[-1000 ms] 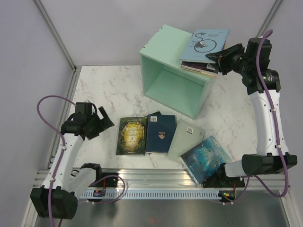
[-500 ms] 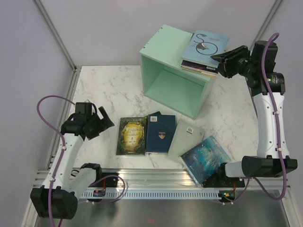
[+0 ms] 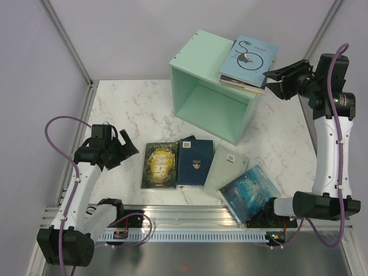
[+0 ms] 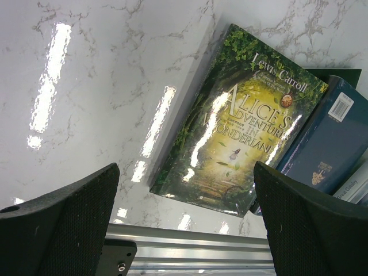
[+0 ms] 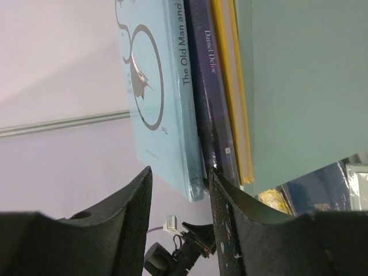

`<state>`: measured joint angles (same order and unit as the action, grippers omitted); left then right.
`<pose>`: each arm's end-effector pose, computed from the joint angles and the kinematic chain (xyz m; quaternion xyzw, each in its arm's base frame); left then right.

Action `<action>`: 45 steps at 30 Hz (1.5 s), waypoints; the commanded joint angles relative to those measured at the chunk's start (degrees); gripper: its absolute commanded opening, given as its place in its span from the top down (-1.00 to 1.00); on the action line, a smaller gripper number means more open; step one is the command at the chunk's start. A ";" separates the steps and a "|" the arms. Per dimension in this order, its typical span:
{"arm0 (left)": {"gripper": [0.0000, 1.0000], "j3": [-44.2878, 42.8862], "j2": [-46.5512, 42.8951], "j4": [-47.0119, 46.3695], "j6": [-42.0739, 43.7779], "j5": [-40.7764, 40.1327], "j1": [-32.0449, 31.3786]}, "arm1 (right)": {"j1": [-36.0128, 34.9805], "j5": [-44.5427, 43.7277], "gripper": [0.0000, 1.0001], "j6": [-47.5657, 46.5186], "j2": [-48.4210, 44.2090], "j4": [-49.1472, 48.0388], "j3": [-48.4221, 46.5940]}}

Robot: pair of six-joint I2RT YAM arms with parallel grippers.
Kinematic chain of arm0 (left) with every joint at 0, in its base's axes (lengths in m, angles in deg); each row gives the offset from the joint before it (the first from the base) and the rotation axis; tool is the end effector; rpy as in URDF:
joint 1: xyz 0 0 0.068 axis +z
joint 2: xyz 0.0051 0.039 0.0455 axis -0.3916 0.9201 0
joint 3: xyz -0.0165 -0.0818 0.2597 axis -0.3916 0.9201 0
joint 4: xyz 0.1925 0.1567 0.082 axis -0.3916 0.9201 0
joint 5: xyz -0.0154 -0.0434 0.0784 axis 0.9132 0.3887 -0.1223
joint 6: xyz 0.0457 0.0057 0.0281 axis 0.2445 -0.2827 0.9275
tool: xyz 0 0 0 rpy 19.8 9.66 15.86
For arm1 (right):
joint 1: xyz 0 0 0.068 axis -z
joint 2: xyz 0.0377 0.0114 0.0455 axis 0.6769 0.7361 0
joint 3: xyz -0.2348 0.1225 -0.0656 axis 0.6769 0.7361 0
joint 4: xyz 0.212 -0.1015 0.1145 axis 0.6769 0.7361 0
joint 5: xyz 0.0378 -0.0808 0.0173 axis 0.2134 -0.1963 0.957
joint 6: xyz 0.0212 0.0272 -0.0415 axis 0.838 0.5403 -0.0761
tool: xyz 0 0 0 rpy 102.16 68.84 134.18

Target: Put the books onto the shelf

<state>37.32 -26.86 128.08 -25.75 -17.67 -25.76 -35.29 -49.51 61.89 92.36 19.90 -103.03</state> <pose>0.1716 -0.0101 0.2708 -0.2443 0.9231 -0.1167 0.2732 0.2598 -0.0180 0.4791 0.4034 0.7322 0.4159 0.3581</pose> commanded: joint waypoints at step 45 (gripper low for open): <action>-0.99 -2.16 36.89 -45.83 -15.87 25.91 -46.69 | -17.60 -7.61 0.25 -20.88 -17.96 -12.02 70.33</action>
<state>37.06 7.28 89.18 -37.40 6.07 -70.50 -52.67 -54.06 44.54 72.71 11.68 -33.97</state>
